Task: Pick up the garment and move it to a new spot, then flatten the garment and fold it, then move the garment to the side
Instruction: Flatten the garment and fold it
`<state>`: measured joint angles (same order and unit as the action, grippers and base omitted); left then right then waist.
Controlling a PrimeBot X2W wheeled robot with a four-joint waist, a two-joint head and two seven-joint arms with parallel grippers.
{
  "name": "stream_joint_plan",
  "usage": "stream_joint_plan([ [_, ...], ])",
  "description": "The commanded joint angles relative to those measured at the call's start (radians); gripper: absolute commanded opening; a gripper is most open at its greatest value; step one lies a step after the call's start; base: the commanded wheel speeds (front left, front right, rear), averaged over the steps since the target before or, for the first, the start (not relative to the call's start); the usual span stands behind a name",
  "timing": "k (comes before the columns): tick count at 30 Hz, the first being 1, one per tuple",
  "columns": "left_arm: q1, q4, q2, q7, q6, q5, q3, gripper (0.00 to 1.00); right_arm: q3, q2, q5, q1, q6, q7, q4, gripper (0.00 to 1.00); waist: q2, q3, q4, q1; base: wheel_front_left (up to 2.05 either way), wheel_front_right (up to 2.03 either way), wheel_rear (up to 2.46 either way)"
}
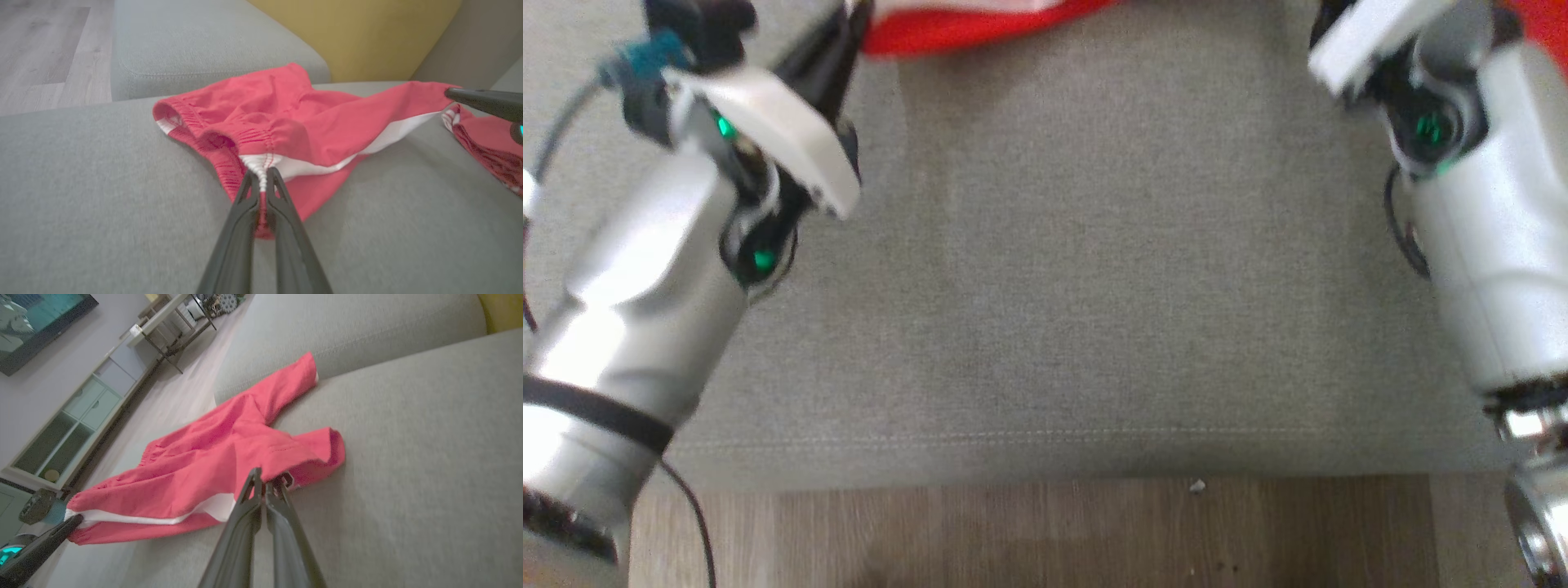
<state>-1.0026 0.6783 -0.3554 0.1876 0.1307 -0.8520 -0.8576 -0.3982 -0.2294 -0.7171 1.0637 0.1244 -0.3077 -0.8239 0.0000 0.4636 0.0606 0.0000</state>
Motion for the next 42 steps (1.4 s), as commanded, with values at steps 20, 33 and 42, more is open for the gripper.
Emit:
stream_joint_plan([
  [20,0.177,0.024,-0.111,0.069,0.0,0.135,-0.193,0.0,-0.309,-0.264,-0.059,-0.26,0.006,-0.261,0.13,0.0,0.0,-0.227,0.02,0.0,0.0,0.0,0.0],
  [33,0.313,-0.07,-0.129,0.053,0.0,0.056,-0.251,0.0,-0.393,-0.405,-0.171,-0.382,0.006,-0.458,0.255,0.0,0.0,-0.308,0.025,0.0,0.0,0.0,0.0],
  [42,0.421,-0.178,-0.166,0.023,-0.004,0.006,-0.284,0.0,-0.396,-0.469,-0.237,-0.478,0.006,-0.586,0.319,0.0,0.0,-0.373,0.034,0.0,0.0,0.0,0.0],
])
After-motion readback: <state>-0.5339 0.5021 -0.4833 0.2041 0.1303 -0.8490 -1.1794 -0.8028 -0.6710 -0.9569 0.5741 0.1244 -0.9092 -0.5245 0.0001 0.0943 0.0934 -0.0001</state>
